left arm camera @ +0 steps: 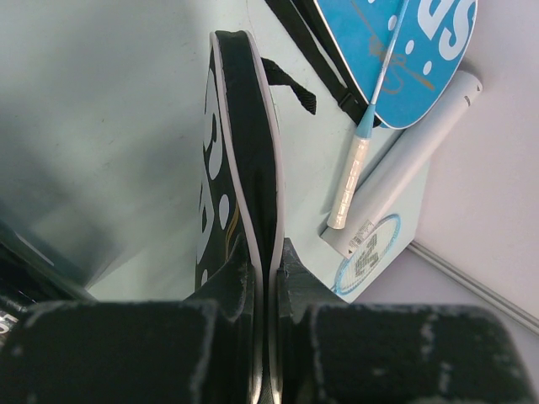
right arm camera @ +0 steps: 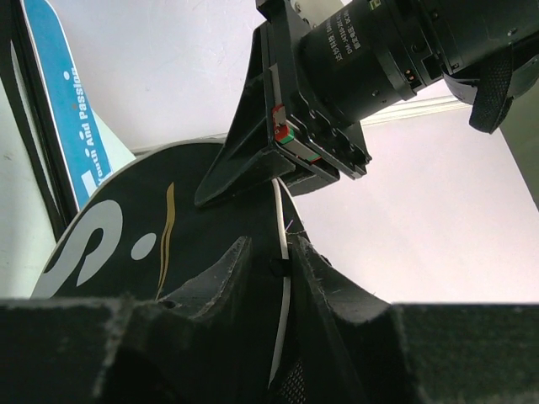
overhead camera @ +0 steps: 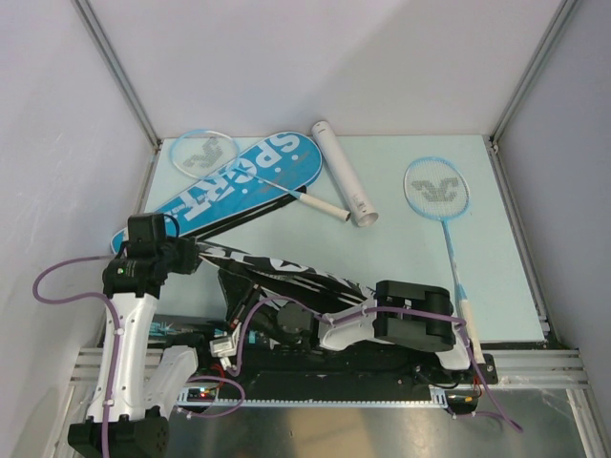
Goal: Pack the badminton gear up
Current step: Zip the racket bag at the center of the board.
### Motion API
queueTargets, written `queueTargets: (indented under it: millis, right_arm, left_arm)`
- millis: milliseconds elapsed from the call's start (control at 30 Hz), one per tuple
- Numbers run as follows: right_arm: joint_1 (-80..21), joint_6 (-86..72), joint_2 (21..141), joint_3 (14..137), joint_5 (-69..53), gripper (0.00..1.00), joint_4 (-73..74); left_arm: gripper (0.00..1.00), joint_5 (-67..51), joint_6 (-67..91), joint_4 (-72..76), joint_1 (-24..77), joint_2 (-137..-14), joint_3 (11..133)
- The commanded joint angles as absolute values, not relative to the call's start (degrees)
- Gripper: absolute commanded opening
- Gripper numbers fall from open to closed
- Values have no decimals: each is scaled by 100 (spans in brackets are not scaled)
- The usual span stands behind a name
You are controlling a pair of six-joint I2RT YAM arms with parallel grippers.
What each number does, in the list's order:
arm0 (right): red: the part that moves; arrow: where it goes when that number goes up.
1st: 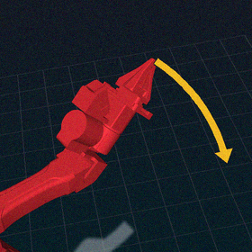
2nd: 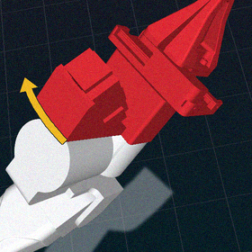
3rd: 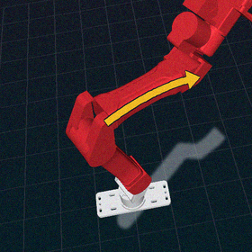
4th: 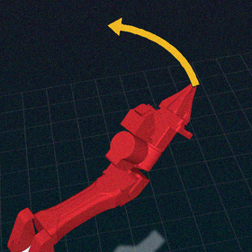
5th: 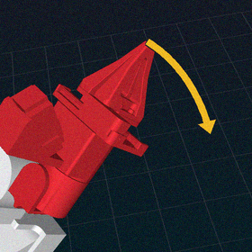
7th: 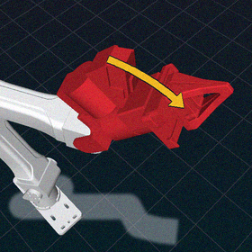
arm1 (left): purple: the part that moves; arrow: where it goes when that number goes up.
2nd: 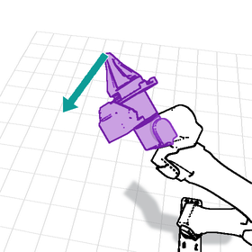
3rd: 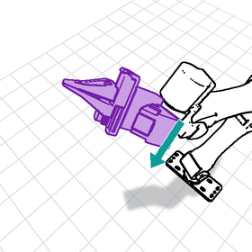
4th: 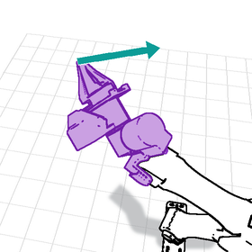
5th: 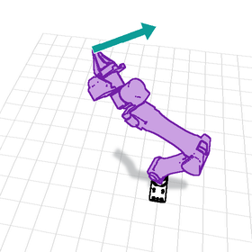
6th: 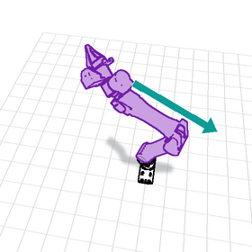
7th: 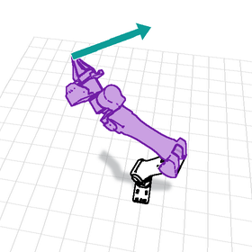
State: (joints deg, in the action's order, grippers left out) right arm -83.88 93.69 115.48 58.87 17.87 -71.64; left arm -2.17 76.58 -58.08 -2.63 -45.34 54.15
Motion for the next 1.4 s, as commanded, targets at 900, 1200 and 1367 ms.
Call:
queueTargets:
  millis: [900, 1200, 1367]
  right_arm:
    - [-8819, 7650, 9785, 4512, 3413, 0, -6643]
    - [-9169, 5697, 8622, 3994, 4160, 0, -4588]
    - [-9299, 4549, 8072, 3785, 4496, 0, -3461]
  left_arm:
    - [0, 932, 7996, -6114, -289, -4774, 6535]
    - [0, 1106, 8095, -6214, -298, -5064, 6899]
    - [0, 1298, 8146, -6318, -300, -5195, 7125]
